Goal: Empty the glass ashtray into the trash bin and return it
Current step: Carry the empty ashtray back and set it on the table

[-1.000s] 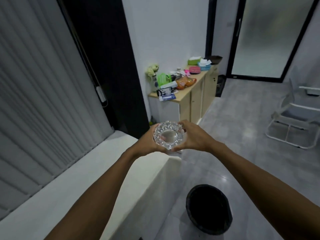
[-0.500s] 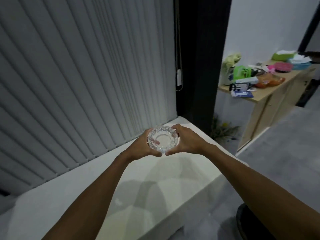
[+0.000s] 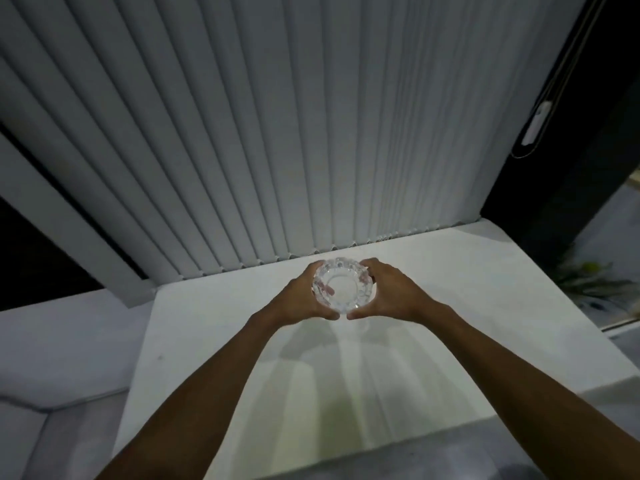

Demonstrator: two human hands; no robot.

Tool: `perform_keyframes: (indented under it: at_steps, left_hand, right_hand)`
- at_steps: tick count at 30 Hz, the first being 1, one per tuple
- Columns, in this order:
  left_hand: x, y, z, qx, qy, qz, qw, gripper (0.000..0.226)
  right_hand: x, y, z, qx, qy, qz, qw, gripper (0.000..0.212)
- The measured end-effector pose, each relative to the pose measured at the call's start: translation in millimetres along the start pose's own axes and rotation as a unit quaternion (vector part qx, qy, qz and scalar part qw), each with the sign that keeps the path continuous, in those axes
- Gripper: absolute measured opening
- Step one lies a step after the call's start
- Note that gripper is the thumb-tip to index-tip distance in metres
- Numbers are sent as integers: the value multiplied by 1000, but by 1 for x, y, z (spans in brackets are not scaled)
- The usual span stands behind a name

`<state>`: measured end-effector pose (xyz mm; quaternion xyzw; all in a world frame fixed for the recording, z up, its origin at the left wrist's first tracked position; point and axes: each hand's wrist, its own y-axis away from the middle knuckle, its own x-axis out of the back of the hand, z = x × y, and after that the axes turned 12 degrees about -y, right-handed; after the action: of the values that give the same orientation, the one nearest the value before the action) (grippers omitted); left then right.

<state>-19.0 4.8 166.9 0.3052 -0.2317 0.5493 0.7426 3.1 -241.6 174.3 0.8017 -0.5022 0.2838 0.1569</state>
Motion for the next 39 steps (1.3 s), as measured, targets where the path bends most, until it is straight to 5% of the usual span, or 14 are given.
perform_keyframes:
  at_steps: [13,18,28,39]
  left_hand:
    - [-101,-35,-92,139,15,-2,990,118]
    - [-129,-56,-98,182,-61,47,980,115]
    - [-138,-75,-108,245,-220,64,942,126]
    - [-140,-82,-112,269,-236,40,933,125]
  right_hand:
    - [-74,-46,116,-32,-3,-141,989,98]
    - [-89,-68,151,-24,46,-169,984,110]
    - [-102,-94,181,37,92,-159,982,122]
    - [-106,-101,184,22,105,-175,979,119]
